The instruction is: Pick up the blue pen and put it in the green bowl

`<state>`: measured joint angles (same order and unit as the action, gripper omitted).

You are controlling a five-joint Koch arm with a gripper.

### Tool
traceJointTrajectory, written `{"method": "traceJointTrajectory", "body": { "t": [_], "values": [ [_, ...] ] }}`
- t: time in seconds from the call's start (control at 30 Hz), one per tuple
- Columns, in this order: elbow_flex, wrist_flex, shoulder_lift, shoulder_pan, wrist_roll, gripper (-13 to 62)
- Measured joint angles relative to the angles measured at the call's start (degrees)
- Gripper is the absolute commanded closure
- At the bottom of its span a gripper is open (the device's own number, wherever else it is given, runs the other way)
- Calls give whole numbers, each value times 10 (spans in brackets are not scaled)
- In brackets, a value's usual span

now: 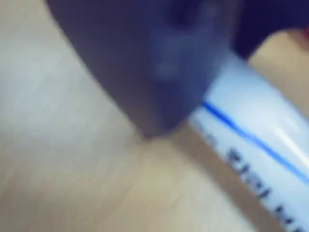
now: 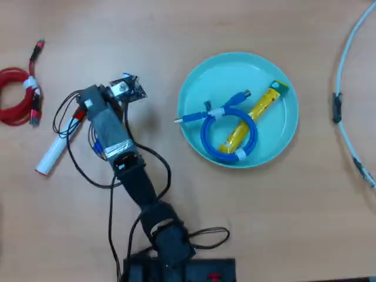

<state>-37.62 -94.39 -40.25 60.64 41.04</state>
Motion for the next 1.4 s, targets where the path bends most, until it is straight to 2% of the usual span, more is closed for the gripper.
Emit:
{"method": "traceJointTrajectory", "body": {
  "t": [0.23,0.37,0.6,0.9,1.4],
  "values": [
    [20,-13,1,-2,-237,569],
    [24,-14,0,-1,-293,569],
    [32,-31,-36,-1,-301,568],
    [33,-50,-173,-4,-293,568],
    [75,-53,-222,10,-293,568]
  ]
}}
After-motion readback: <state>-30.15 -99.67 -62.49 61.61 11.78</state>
